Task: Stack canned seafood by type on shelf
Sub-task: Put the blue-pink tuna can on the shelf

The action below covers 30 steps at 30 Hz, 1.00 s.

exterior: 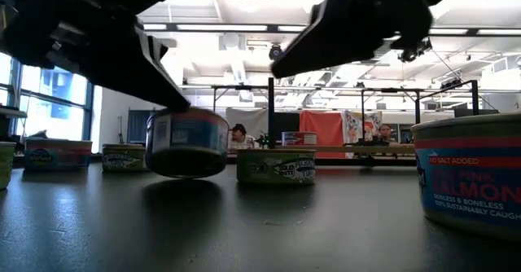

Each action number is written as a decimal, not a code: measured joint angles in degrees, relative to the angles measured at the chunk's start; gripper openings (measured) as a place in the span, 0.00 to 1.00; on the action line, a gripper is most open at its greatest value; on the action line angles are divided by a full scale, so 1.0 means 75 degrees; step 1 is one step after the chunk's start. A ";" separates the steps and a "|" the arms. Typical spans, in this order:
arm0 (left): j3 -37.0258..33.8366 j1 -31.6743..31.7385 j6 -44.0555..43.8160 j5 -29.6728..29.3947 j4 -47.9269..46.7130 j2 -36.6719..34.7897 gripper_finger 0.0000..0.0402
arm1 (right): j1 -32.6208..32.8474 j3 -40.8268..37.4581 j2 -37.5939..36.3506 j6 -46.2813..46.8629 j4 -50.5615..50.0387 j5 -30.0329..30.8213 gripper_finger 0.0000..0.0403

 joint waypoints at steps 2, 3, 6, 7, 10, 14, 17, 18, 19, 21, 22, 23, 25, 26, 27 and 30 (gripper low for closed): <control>-0.0316 0.0000 -0.0025 -0.0004 0.0499 -0.0114 0.00 | -0.0200 0.0000 0.0000 -0.0430 0.0192 -0.0331 0.56; -0.0467 0.0000 -0.0066 -0.0014 0.0728 -0.0161 0.00 | -0.0286 0.0000 0.0000 -0.0658 0.0295 -0.0471 0.59; -0.0924 0.0000 -0.0182 -0.0018 0.1492 -0.0299 0.00 | -0.0551 0.0000 0.0001 -0.1325 0.0588 -0.0826 0.66; -0.1069 0.0000 -0.0221 -0.0025 0.1723 -0.0343 0.00 | -0.0640 0.0003 0.0027 -0.1552 0.0677 -0.0947 0.68; -0.1540 0.0000 -0.0302 -0.0037 0.2492 -0.0453 0.00 | -0.0863 0.0003 0.0305 -0.2436 0.1074 -0.1306 0.71; -0.2151 -0.0031 -0.0420 -0.0047 0.3534 -0.0577 0.00 | -0.1115 0.0003 0.0993 -0.3530 0.1868 -0.1682 0.72; -0.2567 -0.0081 -0.0550 -0.0041 0.4165 -0.0600 0.00 | -0.1283 0.0003 0.1430 -0.4016 0.2544 -0.1449 0.72; -0.2675 -0.0093 -0.0598 -0.0041 0.4295 -0.0602 0.00 | -0.1337 0.0003 0.1531 -0.4121 0.2707 -0.1448 0.72; -0.2794 -0.0093 -0.0631 -0.0034 0.4461 -0.0602 0.00 | -0.1403 0.0003 0.1635 -0.4176 0.2869 -0.1462 0.72; -0.2970 -0.0093 -0.0729 -0.0037 0.4682 -0.0602 0.00 | -0.1514 0.0003 0.1779 -0.4161 0.3111 -0.1538 0.72; -0.3043 -0.0093 -0.0749 -0.0036 0.4763 -0.0602 0.00 | -0.1577 0.0008 0.1823 -0.4171 0.3168 -0.1630 0.72; -0.3111 -0.0093 -0.0749 -0.0039 0.4834 -0.0602 0.00 | -0.1634 0.0043 0.1866 -0.4172 0.3180 -0.1744 0.72; -0.3161 -0.0083 -0.0747 -0.0039 0.4888 -0.0602 0.00 | -0.1717 0.0174 0.1992 -0.4217 0.3208 -0.1891 0.72; -0.3165 -0.0076 -0.0747 -0.0039 0.4905 -0.0602 0.00 | -0.1736 0.0258 0.2066 -0.4362 0.3182 -0.1911 0.72; -0.3172 -0.0076 -0.0747 -0.0038 0.4933 -0.0602 0.00 | -0.1753 0.0347 0.2155 -0.4598 0.3175 -0.1956 0.72; -0.3182 -0.0076 -0.0747 -0.0030 0.4923 -0.0602 0.00 | -0.1765 0.0678 0.2437 -0.5352 0.2990 -0.2074 0.72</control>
